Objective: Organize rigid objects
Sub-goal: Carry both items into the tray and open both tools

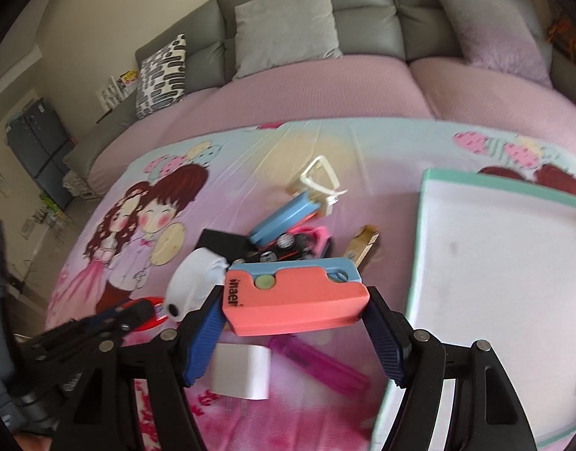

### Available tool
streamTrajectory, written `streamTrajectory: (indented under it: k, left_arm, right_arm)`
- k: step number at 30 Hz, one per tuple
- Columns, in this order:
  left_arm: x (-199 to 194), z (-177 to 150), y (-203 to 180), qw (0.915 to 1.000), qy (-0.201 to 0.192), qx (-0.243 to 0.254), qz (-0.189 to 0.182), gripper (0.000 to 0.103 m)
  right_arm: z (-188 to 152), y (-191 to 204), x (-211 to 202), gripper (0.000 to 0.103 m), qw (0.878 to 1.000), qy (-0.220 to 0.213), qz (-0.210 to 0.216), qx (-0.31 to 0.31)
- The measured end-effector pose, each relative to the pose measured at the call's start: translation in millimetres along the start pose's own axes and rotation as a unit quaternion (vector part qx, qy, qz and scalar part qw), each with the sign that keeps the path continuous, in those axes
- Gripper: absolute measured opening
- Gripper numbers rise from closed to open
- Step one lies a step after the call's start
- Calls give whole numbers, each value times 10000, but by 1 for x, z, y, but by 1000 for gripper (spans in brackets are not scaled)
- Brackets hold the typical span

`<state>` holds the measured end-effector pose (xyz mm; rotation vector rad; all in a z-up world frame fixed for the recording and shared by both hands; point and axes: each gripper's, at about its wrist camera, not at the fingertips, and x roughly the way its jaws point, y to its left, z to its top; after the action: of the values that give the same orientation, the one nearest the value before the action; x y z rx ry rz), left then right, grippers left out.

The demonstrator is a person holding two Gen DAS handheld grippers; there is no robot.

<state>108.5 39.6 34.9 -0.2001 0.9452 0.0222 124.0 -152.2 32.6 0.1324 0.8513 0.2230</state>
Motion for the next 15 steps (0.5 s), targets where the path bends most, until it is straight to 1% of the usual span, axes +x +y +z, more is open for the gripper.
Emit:
streamTrajectory:
  k: [2, 6, 12, 15]
  left_arm:
    - [-9, 3, -8, 9998, -183, 67, -70, 21]
    - [-21, 10, -27, 9984, -455, 246, -209, 21]
    - [-27, 16, -61, 9958, -563, 515, -502, 21]
    - [-23, 15, -79, 9950, -511, 715, -482, 21]
  right_arm:
    - [2, -6, -4, 74, 9999, -47, -144, 2]
    - [6, -23, -15, 74, 9978, -201, -630, -2]
    - [10, -64, -30, 74, 9923, -358, -1145, 317]
    - [9, -83, -34, 74, 9876, -364, -1467, 420]
